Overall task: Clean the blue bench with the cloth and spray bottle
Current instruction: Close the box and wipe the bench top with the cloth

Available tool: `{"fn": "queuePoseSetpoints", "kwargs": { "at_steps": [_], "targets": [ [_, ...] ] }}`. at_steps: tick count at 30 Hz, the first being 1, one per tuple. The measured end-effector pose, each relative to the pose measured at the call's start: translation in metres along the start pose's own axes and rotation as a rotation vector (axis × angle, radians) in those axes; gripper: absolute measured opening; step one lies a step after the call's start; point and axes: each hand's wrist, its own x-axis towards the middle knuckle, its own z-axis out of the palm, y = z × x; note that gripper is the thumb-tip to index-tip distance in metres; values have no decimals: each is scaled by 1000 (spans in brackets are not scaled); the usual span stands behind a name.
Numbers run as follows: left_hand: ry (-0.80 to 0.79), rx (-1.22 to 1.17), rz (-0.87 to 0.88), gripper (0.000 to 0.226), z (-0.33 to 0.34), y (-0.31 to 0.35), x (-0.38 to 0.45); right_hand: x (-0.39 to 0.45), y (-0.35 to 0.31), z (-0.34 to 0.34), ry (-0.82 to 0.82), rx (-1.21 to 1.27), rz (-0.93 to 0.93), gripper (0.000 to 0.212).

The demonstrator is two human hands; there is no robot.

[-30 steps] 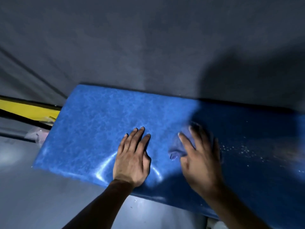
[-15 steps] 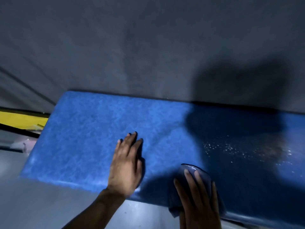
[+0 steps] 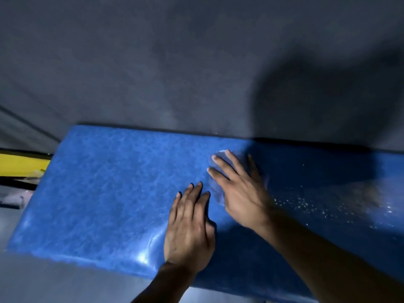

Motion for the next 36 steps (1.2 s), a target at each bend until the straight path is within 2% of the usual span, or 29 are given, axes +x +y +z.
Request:
{"fn": "queuePoseSetpoints", "kwargs": {
  "at_steps": [2, 5, 7, 11, 14, 17, 22, 25, 29, 30, 32, 33, 35, 36],
  "targets": [
    [-12, 16, -3, 58, 2, -1, 1, 32, -1, -7, -29, 45, -32, 68],
    [-18, 33, 12, 61, 4, -5, 1, 71, -4, -16, -81, 98, -78, 80],
    [-17, 24, 27, 62, 4, -6, 1, 81, -1, -17, -87, 131, -92, 79],
    [7, 8, 35, 61, 5, -5, 0, 68, 16, -8, -46, 150, 19, 75],
    [0, 8, 34, 60, 4, -5, 0, 42, 31, -5, -19, 160, 145, 74],
    [-27, 13, 22, 61, 2, -4, 0, -4, 29, -4, 87, 152, 238, 71],
    [-46, 8, 18, 59, 0, -1, 1, -100, -5, 12, 225, 210, 374, 56],
    [-49, -3, 4, 58, -1, 2, 1, -155, -32, 25, 300, 190, 426, 59],
    [-64, -41, -8, 59, -2, 4, 1, -169, -49, 19, 332, 317, 505, 51],
    [-66, -51, -9, 59, -2, 4, 1, -160, -48, 14, 333, 335, 501, 51],
    [-65, -70, -26, 58, -3, 6, 1, -133, -45, 4, 331, 362, 391, 65],
    [-58, -84, -43, 57, -3, 6, 1, -116, -42, 3, 332, 374, 320, 63],
    [-36, -130, -85, 55, 0, 5, 1, -78, -32, 2, 339, 372, 242, 39],
    [-21, -155, -102, 54, 1, 5, 0, -58, -28, 1, 332, 375, 236, 38]
  ]
}}
